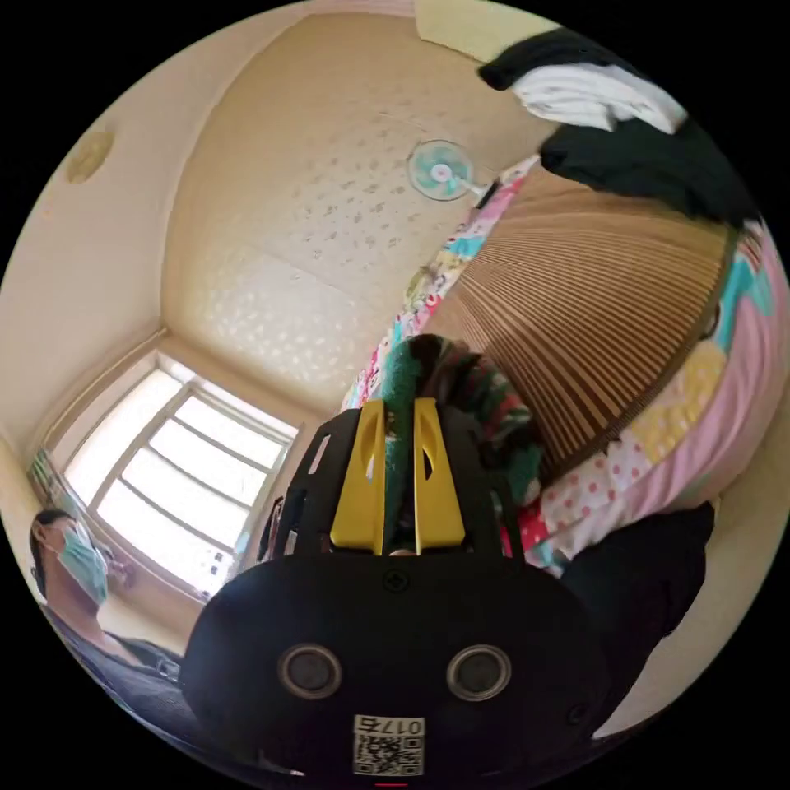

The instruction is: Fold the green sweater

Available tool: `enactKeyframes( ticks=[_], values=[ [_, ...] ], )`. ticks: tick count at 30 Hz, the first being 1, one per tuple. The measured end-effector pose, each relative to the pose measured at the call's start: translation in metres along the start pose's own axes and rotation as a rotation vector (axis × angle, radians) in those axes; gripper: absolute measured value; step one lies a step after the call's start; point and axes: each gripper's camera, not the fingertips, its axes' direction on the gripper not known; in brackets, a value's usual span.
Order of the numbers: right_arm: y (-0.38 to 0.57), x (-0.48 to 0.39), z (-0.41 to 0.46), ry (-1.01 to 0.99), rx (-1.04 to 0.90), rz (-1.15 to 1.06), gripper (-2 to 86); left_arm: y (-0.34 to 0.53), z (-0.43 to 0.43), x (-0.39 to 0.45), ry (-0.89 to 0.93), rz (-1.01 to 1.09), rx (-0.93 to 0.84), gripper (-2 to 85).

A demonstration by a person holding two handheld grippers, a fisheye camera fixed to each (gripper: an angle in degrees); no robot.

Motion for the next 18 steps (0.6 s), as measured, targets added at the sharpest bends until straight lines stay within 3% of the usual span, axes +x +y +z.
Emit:
enactKeyframes(
  ticks=[2, 5, 8, 10, 15, 18],
  values=[
    [-0.007, -0.054, 0.002, 0.087, -0.031, -0.157, 4.8, 0.001, -0.001, 0.001, -0.007, 0.003, 0.012, 11.1],
    [0.002, -0.068, -0.013, 0.179, 0.016, -0.219, 4.8, 0.003, -0.003, 0.002, -0.012, 0.008, 0.029, 10.3],
    [0.023, -0.017, -0.03, 0.308, 0.126, -0.104, 5.1, 0.003, -0.005, 0.006, -0.02, 0.017, 0.039, 10.2],
    [0.035, 0.036, -0.022, 0.405, 0.066, 0.073, 5.6, 0.003, -0.006, 0.013, -0.045, 0.034, 0.043, 10.3],
    [0.061, 0.067, -0.023, 0.292, 0.065, 0.123, 7.5, 0.007, -0.012, 0.037, -0.088, 0.105, 0.021, 11.8],
    [0.058, 0.052, -0.025, 0.322, 0.053, 0.097, 9.5, 0.025, -0.035, 0.055, 0.117, 0.15, 0.089, 10.4]
  ],
)
